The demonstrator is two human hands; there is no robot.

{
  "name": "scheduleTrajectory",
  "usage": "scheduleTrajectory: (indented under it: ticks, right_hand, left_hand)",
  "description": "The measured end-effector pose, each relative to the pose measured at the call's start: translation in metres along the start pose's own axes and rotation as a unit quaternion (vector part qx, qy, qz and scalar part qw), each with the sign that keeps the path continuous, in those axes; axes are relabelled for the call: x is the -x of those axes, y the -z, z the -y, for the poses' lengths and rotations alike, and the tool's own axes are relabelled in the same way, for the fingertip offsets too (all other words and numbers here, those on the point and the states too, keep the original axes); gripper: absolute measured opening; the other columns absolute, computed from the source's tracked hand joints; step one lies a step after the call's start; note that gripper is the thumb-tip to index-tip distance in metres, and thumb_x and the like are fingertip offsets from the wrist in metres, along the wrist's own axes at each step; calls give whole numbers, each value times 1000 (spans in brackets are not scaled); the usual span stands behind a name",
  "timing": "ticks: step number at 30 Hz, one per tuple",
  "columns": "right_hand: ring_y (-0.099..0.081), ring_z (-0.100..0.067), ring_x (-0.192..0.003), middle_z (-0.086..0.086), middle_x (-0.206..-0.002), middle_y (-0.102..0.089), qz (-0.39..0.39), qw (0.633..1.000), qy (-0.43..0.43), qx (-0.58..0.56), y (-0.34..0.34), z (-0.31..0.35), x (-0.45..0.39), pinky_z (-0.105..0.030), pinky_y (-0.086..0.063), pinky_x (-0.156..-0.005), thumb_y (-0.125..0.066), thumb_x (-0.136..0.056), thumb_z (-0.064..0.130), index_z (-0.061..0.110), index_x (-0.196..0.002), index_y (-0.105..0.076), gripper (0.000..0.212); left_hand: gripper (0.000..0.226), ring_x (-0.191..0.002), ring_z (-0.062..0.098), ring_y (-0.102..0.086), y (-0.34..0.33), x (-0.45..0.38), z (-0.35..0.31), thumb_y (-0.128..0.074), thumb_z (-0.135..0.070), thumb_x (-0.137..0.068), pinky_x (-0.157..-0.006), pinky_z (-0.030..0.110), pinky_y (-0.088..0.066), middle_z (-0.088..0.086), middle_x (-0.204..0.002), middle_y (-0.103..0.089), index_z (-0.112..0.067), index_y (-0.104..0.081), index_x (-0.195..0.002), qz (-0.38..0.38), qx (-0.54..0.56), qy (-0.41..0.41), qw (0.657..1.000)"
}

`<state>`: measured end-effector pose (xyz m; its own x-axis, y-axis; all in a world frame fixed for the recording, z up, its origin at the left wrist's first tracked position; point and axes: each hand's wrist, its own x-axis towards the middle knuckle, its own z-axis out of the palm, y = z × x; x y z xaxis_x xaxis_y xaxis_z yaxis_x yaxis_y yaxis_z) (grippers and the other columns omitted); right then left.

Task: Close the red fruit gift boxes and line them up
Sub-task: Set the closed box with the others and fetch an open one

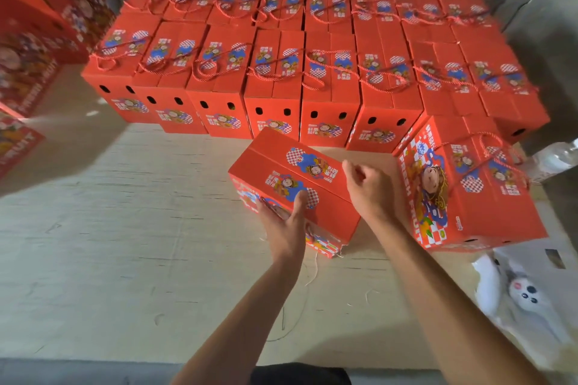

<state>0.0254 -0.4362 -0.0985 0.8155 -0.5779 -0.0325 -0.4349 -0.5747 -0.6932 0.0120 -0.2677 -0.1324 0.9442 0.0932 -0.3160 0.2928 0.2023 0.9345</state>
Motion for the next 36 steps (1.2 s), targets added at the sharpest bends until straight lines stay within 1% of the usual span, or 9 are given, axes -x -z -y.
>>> scheduleTrajectory:
  ticks: [4,9,12,15,19,22,27,32,36]
  right_hand:
    - [-46,-5,-49,11,-57,-50,-88,995,-40,24,12,-15,25,-19,-23,-47,-48,-106,44,19,-66,-55,48]
    - [-63,-30,-67,-13,-80,-71,-183,974,-54,122,38,-32,39,-20,-26,-52,-51,-104,19,7,-93,-70,25]
    - [-66,-35,-114,-19,-121,-70,-178,978,-10,110,56,-40,34,-38,-54,-84,-58,-94,4,2,-126,-65,33]
    - [-46,-35,-142,-20,-150,-51,-112,982,50,142,64,-50,26,-43,-38,-115,-60,-96,14,-1,-135,-59,42]
    - [-17,-29,-158,-13,-167,-29,-69,972,52,219,67,-67,21,-47,-17,-127,-46,-102,49,5,-155,-40,69]
    - [-11,-24,-159,-11,-168,-24,-66,962,84,250,71,-79,15,-45,-16,-128,-36,-103,53,5,-159,-31,75]
    - [-15,-23,-158,-9,-167,-29,-81,966,80,230,69,-75,8,-46,-19,-127,-42,-101,51,9,-157,-39,71]
    - [-50,-32,-136,-16,-141,-58,-199,964,13,174,77,-78,10,-44,-41,-113,-60,-97,42,0,-131,-60,54]
    - [-54,-29,-122,-10,-130,-63,-213,958,-11,192,80,-74,13,-39,-42,-105,-60,-96,41,4,-126,-63,48]
  left_hand:
    - [57,-117,21,-69,-9,-10,-10,-80,-34,-90,-102,51,-54,-1,-126,-72,-24,-53,-139,83,5,14,996]
    - [40,-109,23,-73,-53,-16,-15,-70,-32,-98,-92,48,-61,-1,-121,-74,-27,-58,-136,172,-42,44,983]
    - [34,-106,22,-74,-83,-21,-17,-67,-29,-100,-86,39,-62,1,-118,-76,-29,-61,-133,219,-66,54,972]
    - [37,-111,21,-71,-116,-20,-13,-65,-32,-100,-97,41,-58,1,-121,-74,-25,-61,-136,249,-96,56,962]
    - [46,-125,20,-63,-156,-8,-2,-61,-40,-101,-112,46,-46,1,-135,-67,-23,-55,-143,240,-126,54,961]
    - [51,-131,22,-59,-172,-5,4,-60,-45,-101,-113,47,-45,4,-141,-63,-22,-53,-146,209,-128,60,968]
    - [26,-106,18,-72,-177,-15,4,-64,-45,-99,-99,48,-56,0,-115,-75,-28,-67,-119,194,-132,27,972]
    - [62,-88,26,-69,-171,-24,2,-69,-71,-83,-81,48,-59,12,-96,-71,-12,-60,-102,128,-279,52,950]
    - [45,-64,22,-52,-169,-25,-30,-72,-43,-93,-59,45,-45,22,-70,-64,-7,-58,-70,159,-242,0,957]
